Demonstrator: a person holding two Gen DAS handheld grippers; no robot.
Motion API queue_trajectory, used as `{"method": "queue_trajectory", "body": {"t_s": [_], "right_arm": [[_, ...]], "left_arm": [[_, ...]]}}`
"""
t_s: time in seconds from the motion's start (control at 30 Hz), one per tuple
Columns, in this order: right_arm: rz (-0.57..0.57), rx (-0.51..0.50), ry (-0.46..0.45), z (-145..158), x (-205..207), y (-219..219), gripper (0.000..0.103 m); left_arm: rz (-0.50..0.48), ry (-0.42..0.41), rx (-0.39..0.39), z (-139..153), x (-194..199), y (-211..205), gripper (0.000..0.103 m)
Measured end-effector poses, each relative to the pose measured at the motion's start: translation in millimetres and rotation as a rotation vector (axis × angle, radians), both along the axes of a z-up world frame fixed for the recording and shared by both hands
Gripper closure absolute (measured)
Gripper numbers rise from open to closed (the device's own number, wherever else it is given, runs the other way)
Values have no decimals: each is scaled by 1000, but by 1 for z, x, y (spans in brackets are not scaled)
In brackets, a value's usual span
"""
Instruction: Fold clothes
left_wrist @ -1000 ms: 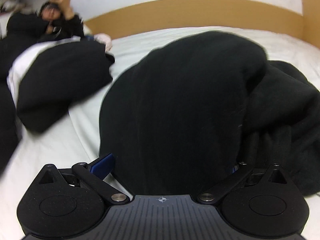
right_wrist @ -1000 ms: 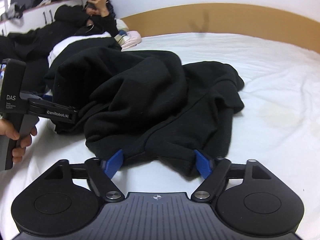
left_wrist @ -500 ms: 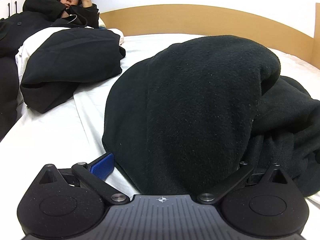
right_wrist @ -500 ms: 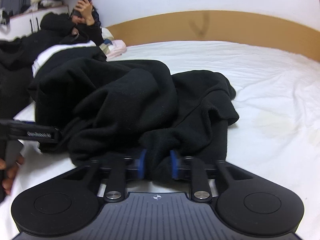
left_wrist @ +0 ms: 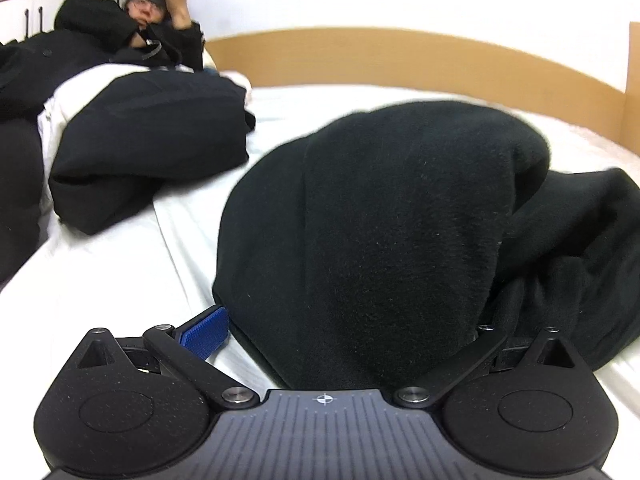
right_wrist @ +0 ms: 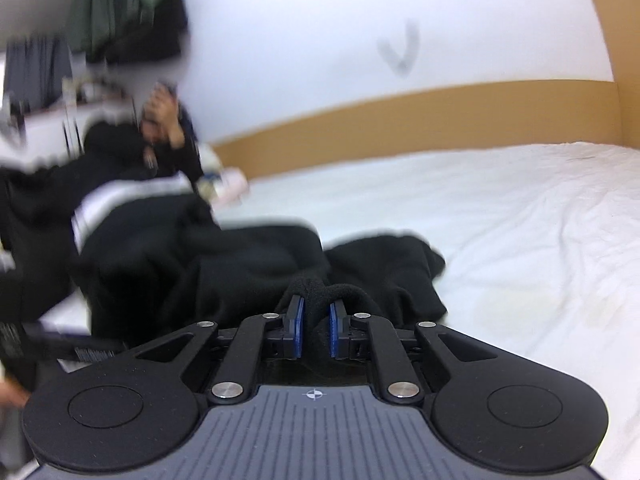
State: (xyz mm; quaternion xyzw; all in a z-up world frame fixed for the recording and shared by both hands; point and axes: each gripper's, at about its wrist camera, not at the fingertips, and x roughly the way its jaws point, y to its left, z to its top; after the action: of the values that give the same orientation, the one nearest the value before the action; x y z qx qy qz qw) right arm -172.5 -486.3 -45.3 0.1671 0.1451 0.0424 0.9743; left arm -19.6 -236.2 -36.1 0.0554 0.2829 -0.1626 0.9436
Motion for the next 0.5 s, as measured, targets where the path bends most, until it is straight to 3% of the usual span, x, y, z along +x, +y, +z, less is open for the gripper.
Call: {"method": "queue_trajectory", "body": {"t_s": [0.1,0.17,0.23,0.3,0.43,0.5], "right_arm": [[-47,110,-83,9,-11,-21,90],[-85,96,-126,13,-18,-29,90],[-88,69,-126,13,-19,-33,90],[-82,111,-139,9,-20,-41,90],[-45,103,-149,11,-22,-47,90],[61,98,-68,9,-18,-43,88]], "left_arm": [[9,7,-12,1,-1,2,1],[17,18,-33,2,2,5,1],[25,28,-54,3,4,9,1],[28,31,-61,2,4,11,1],[19,-6,-28,3,0,8,1],[-5,-26,-23,4,-3,9,1]]}}
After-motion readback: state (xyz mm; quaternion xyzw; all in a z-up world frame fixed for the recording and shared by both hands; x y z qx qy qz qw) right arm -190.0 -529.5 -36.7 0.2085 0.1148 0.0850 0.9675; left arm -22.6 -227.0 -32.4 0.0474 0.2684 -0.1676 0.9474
